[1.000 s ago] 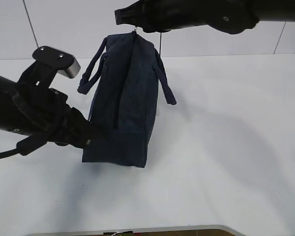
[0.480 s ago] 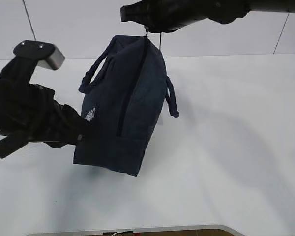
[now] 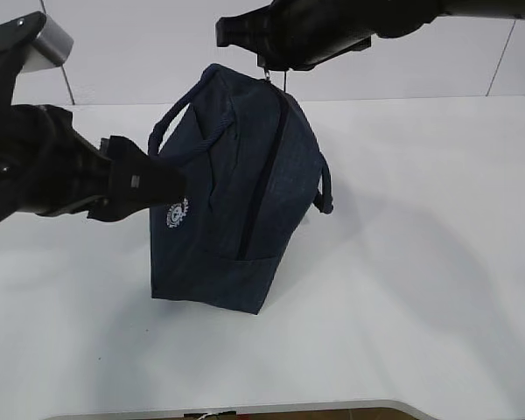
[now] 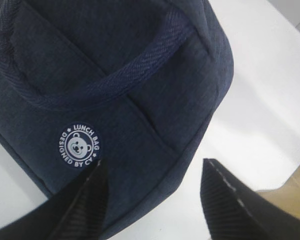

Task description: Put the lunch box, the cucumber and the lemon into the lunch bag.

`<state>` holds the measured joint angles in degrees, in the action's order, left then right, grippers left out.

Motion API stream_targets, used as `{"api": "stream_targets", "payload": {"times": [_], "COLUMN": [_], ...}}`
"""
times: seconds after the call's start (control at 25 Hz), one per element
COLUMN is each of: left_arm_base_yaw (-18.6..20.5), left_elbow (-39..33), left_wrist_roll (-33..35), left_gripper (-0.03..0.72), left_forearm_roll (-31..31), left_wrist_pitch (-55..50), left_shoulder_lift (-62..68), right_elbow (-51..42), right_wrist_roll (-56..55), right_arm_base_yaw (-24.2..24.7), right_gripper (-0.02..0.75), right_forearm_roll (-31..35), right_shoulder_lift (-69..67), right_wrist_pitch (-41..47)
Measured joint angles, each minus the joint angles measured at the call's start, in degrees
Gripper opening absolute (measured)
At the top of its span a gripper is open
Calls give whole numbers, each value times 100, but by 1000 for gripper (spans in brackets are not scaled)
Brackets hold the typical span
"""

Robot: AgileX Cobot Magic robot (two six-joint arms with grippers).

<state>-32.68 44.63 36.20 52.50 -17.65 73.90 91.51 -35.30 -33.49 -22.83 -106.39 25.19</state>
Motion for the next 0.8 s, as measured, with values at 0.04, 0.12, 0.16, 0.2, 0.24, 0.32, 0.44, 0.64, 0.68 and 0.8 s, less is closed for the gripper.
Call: {"api": "stream_targets", "payload": {"times": [0.04, 0.12, 0.16, 0.2, 0.24, 0.32, 0.44, 0.64, 0.68, 0.8], "left_arm_base_yaw": [0, 0, 0, 0, 0, 0, 0, 0, 0, 0], "left_elbow": [13, 84, 125, 153, 191, 201, 201, 223, 268, 480], "left_wrist_roll": [0, 0, 0, 0, 0, 0, 0, 8, 8, 75], "left_gripper": [436, 437, 437, 437, 437, 437, 437, 437, 437, 437], "left_forearm_roll": [40, 86, 111, 121, 133, 205, 333, 393, 406, 429], "left_wrist_pitch": [0, 3, 3, 3, 3, 13, 13, 227, 252, 288], "left_shoulder_lift": [0, 0, 0, 0, 0, 0, 68, 307, 392, 680], "right_elbow": [0, 10, 22, 47, 76, 171, 319, 386, 386, 386], "right_wrist_roll": [32, 101, 110, 110, 125, 133, 168, 181, 181, 181], "right_arm_base_yaw": [-10, -34, -47, -72, -104, -177, -313, -384, -383, -396], "right_gripper": [5, 5, 5, 5, 5, 5, 5, 5, 5, 5], "right_forearm_roll": [39, 96, 132, 171, 196, 238, 283, 336, 358, 427], "right_shoulder_lift": [0, 0, 0, 0, 0, 0, 0, 0, 0, 0], "right_wrist_pitch": [0, 13, 26, 27, 42, 55, 90, 150, 159, 159]}}
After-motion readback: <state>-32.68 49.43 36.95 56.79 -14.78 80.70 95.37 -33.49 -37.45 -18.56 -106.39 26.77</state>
